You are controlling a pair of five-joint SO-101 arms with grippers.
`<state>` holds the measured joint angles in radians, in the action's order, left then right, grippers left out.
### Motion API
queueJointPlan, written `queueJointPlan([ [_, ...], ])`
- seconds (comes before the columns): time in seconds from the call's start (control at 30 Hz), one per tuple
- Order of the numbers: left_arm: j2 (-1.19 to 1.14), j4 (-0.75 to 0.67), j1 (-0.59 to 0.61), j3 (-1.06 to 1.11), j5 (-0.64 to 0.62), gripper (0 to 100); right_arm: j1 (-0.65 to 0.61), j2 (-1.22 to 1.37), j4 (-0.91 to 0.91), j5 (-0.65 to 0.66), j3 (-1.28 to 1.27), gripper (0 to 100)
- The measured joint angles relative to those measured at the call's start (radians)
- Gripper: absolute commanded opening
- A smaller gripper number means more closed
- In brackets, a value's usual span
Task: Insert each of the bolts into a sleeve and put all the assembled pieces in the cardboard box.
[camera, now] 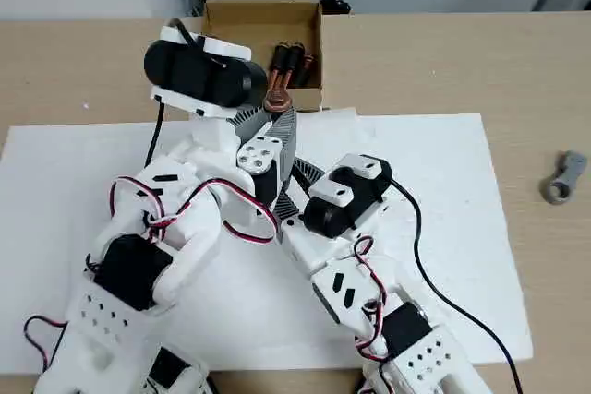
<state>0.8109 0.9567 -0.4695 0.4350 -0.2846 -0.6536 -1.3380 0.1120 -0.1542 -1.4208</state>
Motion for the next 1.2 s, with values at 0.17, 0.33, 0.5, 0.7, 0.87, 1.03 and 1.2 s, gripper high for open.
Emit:
queueJointPlan([
  [0.17, -0.005, -0.002, 0.0, 0.0, 0.0, 0, 0.0, 0.0, 0.0, 0.0, 0.0, 0.2],
  [0.33, -0.005, -0.041, 0.0, 0.051, 0.002, 0, 0.0, 0.002, 0.0, 0.0, 0.0, 0.2],
  [0.5, -0.005, -0.092, 0.0, 0.114, 0.002, 0, 0.003, 0.002, 0.0, 0.0, -0.002, 0.2],
  [0.7, -0.003, -0.066, -0.003, 0.118, 0.046, 0, -0.002, 0.003, 0.002, 0.0, -0.003, 0.2],
  [0.87, -0.005, 0.06, -0.046, 0.121, 0.104, 1, 0.005, 0.002, 0.002, -0.003, -0.002, 0.2],
  [1.03, -0.005, 0.132, -0.057, 0.12, 0.166, 8, 0.0, 0.002, 0.002, -0.003, -0.002, 0.2],
  [1.2, -0.006, 0.275, -0.057, 0.015, 0.16, 15, 0.003, 0.002, 0.006, -0.003, 0.0, 0.2],
])
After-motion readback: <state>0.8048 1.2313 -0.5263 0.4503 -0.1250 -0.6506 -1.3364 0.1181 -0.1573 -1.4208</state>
